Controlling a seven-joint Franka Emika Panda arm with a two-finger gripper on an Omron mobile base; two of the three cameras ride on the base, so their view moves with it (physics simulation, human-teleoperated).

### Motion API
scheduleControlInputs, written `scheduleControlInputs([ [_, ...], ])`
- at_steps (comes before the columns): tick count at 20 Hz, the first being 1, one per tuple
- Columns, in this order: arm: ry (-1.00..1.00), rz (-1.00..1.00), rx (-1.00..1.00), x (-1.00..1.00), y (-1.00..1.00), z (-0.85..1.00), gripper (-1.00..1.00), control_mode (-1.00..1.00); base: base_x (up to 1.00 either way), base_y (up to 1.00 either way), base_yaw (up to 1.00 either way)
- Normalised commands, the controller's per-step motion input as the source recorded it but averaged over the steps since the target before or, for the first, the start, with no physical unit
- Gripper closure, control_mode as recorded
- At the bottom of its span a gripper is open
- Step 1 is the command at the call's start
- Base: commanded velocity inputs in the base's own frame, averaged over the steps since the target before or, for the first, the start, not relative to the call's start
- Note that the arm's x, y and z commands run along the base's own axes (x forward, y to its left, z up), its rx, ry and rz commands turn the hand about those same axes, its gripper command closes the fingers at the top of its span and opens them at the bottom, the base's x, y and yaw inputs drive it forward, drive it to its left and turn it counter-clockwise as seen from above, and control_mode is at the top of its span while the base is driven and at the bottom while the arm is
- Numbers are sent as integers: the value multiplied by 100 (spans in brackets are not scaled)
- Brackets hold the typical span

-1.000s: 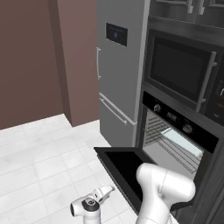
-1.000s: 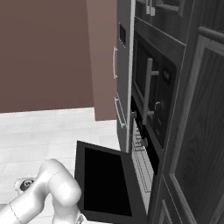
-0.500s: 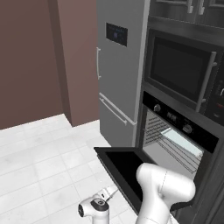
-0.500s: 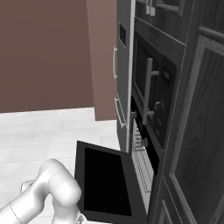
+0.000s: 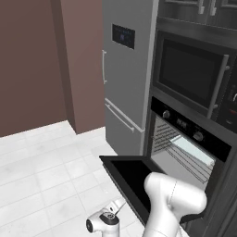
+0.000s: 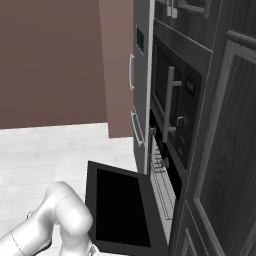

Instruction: Take the baked cake out of the oven and place it on the plate for cooling. Then close the oven door.

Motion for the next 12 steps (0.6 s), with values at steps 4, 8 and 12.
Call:
scheduleControlInputs([
  [4, -3, -8, -13, 25, 53, -41, -100, -100, 0, 0, 0],
  [8, -3, -10, -15, 33, 50, -39, -100, -100, 0, 0, 0],
  [12, -4, -13, -18, 37, 39, -43, -100, -100, 0, 0, 0],
])
